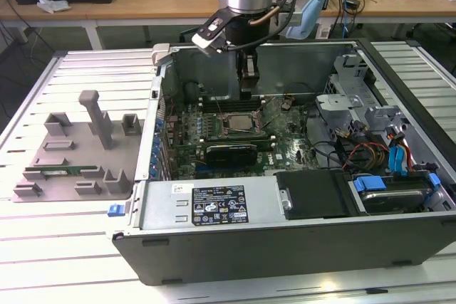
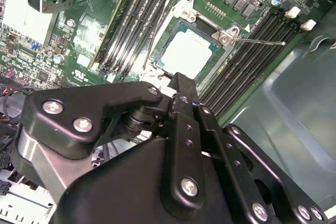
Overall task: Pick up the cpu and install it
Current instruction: 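Close the cpu cover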
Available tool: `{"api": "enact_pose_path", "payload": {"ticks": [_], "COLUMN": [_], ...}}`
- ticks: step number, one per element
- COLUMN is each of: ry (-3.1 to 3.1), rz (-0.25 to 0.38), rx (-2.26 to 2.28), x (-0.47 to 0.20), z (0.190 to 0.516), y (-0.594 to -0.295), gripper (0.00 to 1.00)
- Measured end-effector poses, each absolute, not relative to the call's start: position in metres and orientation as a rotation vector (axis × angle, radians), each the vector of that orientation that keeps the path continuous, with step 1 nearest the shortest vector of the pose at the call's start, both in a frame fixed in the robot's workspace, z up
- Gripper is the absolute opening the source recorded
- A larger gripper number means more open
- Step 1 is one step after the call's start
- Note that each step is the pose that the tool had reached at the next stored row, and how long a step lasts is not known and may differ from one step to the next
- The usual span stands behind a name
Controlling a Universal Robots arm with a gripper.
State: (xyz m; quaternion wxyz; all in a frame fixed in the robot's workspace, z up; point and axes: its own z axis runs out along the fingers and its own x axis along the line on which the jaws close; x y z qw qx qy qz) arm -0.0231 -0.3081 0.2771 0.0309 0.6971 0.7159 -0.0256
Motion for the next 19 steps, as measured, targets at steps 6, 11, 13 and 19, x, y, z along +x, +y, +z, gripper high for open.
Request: {"api": "enact_pose_path", "payload": {"ticks": [6, 11, 13, 19], "ry": [2.206, 2.206, 2.206, 2.206], "rz": [-0.079, -0.079, -0.079, -0.079], "rx": [2.148, 2.148, 2.148, 2.147], "x": [-0.020, -0.008, -0.004, 0.012], "z": [0.277, 0.277, 0.277, 0.277], "y": [-0.308, -0.308, -0.308, -0.308], "gripper": [0.11, 0.11, 0.11, 0.11]}}
